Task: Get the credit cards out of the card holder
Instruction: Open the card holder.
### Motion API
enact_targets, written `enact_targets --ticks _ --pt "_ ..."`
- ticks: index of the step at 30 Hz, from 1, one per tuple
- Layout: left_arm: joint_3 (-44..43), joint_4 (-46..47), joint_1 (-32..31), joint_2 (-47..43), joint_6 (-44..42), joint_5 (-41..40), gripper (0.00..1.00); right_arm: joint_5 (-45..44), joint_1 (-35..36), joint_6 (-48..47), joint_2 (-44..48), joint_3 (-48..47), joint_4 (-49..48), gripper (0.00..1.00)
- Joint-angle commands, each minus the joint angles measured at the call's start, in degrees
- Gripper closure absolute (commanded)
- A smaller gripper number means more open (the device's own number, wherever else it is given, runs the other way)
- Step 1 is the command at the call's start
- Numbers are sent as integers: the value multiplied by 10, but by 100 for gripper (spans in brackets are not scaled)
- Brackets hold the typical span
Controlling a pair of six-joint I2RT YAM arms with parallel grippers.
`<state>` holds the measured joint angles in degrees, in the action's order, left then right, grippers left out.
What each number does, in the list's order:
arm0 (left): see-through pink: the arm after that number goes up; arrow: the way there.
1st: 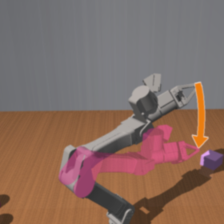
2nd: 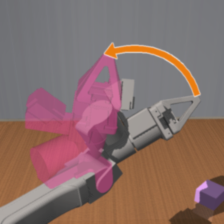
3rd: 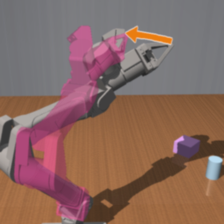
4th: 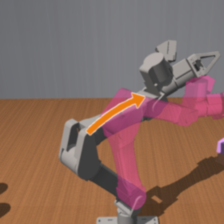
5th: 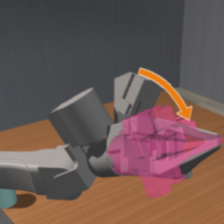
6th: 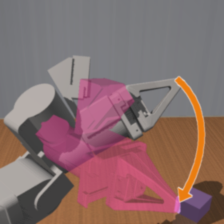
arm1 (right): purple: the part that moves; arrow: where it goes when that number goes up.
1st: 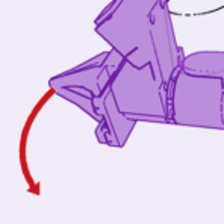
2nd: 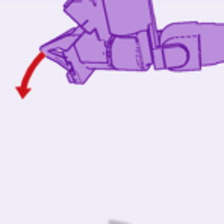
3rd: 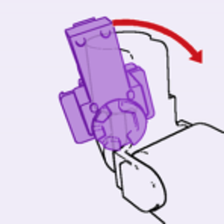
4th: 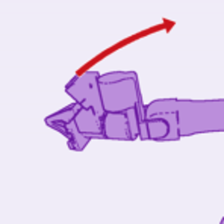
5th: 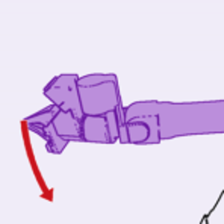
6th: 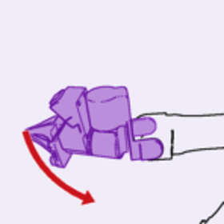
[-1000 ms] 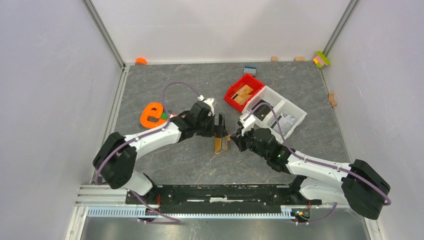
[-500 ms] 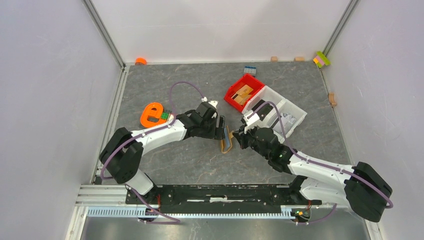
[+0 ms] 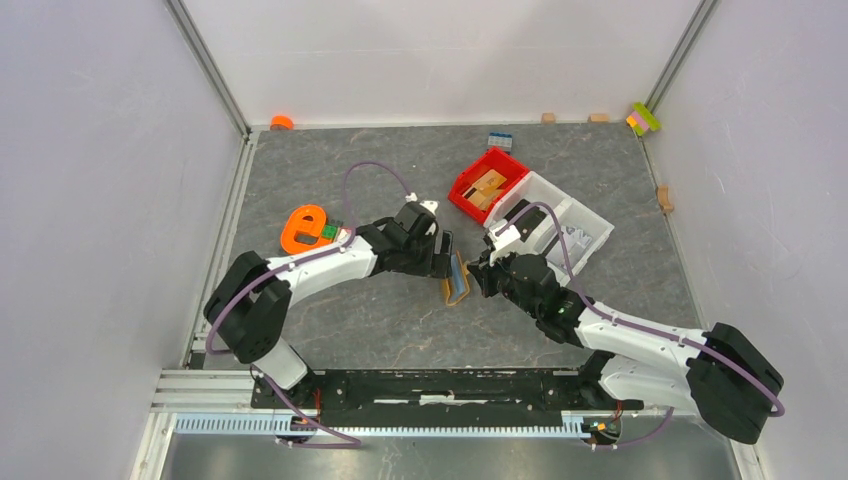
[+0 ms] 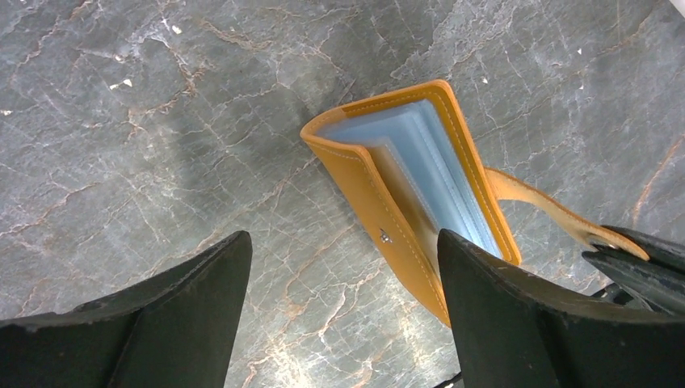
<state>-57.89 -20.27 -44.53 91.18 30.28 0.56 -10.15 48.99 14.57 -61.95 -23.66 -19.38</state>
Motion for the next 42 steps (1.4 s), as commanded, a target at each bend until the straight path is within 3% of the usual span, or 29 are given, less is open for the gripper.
enact_targets --ticks 1,7,14,22,31,39,42 --pt "-28 -6 0 17 -19 13 7 5 -4 4 1 -11 -14 100" --pt "-23 1 0 4 -17 9 1 17 -4 2 -3 -11 -19 100" --pt "34 86 0 -62 -19 53 0 23 -4 1 -2 -12 -19 100" --pt "-19 24 0 15 -21 50 4 23 -4 0 -3 -12 -19 100" --pt "-32 -9 2 23 -19 5 27 -2 -5 5 0 -12 -10 100" --pt "-30 -12 13 21 -18 -3 62 -33 -12 15 -6 -18 12 100" --pt "-27 -14 19 17 -15 -21 64 -62 -23 32 -9 -21 36 100"
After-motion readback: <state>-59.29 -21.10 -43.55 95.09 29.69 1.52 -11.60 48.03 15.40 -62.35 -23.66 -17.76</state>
